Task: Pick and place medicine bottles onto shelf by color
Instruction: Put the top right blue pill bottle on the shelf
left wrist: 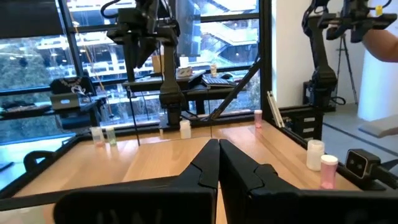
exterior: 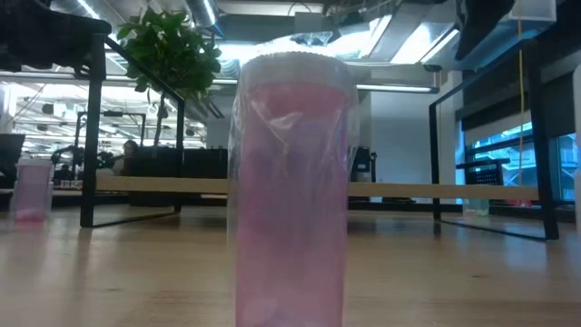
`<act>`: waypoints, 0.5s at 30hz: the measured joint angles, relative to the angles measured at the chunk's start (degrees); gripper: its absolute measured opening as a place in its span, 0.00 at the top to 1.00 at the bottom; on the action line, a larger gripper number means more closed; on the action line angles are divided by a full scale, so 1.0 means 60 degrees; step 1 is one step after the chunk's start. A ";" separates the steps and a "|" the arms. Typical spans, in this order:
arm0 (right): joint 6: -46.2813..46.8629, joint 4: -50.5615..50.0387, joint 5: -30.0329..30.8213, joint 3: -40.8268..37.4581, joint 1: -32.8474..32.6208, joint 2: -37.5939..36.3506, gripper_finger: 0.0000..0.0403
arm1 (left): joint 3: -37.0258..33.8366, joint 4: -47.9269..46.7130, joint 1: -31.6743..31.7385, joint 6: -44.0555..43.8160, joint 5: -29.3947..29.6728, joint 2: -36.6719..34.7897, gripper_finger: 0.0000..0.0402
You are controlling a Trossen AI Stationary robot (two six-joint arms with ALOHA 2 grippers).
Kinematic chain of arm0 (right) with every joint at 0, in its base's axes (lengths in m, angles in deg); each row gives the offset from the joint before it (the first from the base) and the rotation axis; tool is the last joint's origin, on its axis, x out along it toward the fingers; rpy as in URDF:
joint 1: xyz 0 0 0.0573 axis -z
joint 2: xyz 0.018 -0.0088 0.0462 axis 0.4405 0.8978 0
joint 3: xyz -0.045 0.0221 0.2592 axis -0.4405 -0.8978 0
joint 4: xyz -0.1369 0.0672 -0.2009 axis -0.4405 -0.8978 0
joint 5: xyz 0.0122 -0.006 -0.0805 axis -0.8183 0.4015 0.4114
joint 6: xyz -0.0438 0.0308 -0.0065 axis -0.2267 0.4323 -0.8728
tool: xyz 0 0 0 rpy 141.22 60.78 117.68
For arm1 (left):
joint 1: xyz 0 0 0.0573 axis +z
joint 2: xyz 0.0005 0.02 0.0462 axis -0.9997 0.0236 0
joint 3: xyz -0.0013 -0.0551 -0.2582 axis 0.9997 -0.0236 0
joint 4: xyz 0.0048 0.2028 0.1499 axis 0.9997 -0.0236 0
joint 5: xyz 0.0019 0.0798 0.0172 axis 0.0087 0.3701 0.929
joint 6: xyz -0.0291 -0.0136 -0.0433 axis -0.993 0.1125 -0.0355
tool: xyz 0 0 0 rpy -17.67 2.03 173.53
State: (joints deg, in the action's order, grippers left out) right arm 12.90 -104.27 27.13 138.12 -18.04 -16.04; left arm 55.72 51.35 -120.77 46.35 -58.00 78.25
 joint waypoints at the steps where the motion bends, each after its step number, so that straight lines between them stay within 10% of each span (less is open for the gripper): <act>1: -0.0162 0.0039 0.0000 0.0000 0.0000 0.0058 0.85 | -0.0001 -0.0003 0.0000 -0.0046 0.0000 0.0003 1.00; 15: 0.0536 0.0342 0.0007 0.0000 0.0000 0.1043 0.84 | 0.0390 0.0414 0.0003 0.0715 0.2120 0.0209 1.00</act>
State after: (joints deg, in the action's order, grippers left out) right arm 16.12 -102.22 27.17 138.12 -18.04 -9.78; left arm 58.06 53.84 -120.75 50.64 -45.28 79.51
